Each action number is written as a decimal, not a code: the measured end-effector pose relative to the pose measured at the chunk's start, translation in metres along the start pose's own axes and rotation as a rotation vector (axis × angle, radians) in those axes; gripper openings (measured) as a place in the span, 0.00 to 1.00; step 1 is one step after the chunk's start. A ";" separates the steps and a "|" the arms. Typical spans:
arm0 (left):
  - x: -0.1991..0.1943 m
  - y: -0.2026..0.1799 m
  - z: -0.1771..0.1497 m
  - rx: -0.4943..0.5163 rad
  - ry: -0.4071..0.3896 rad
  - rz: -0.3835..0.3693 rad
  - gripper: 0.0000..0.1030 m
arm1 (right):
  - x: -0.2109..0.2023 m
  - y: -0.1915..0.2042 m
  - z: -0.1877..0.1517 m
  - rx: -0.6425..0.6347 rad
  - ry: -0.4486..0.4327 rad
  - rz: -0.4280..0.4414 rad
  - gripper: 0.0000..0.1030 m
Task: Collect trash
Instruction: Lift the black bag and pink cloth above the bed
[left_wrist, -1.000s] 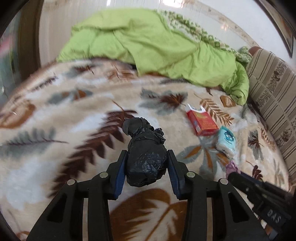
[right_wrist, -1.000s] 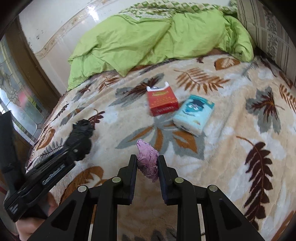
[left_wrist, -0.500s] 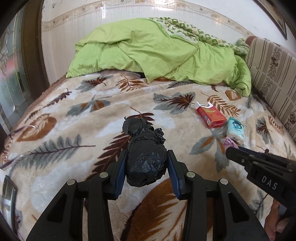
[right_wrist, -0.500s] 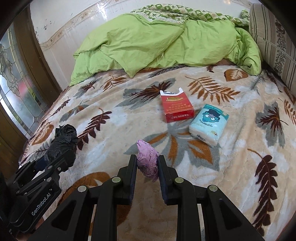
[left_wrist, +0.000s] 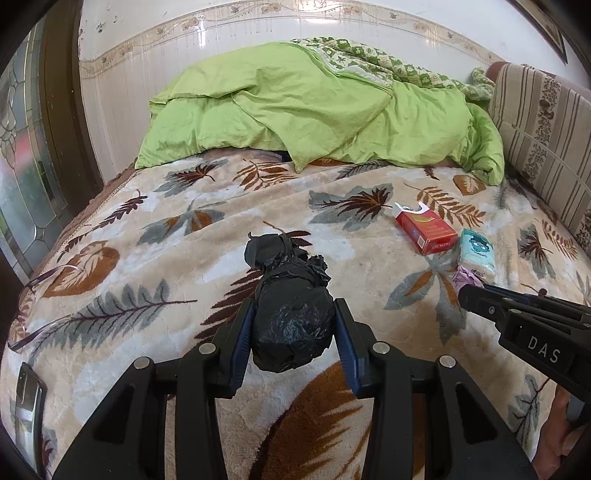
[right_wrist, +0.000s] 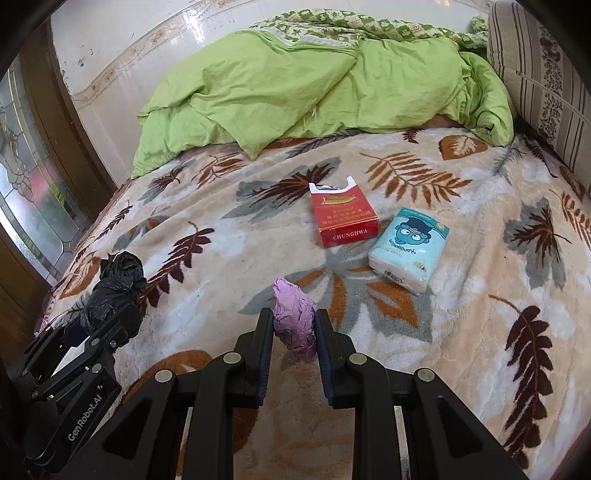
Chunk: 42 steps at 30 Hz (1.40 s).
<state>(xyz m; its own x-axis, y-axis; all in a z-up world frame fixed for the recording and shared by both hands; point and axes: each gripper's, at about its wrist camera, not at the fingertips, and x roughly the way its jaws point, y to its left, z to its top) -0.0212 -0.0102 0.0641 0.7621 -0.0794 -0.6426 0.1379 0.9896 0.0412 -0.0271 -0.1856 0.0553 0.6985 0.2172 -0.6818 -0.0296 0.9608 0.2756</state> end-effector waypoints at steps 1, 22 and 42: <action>0.000 0.000 0.000 -0.001 0.000 0.001 0.39 | -0.001 0.000 0.000 0.001 -0.005 -0.002 0.23; 0.003 0.001 0.001 -0.001 0.004 0.005 0.39 | -0.001 -0.006 0.000 0.015 -0.039 -0.025 0.23; 0.001 0.001 0.002 0.001 0.002 0.006 0.39 | -0.005 -0.008 0.003 0.010 -0.020 -0.023 0.23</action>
<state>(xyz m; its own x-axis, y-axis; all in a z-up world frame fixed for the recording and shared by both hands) -0.0191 -0.0091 0.0645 0.7615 -0.0730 -0.6441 0.1340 0.9899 0.0463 -0.0285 -0.1953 0.0586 0.7133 0.1915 -0.6742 -0.0062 0.9636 0.2672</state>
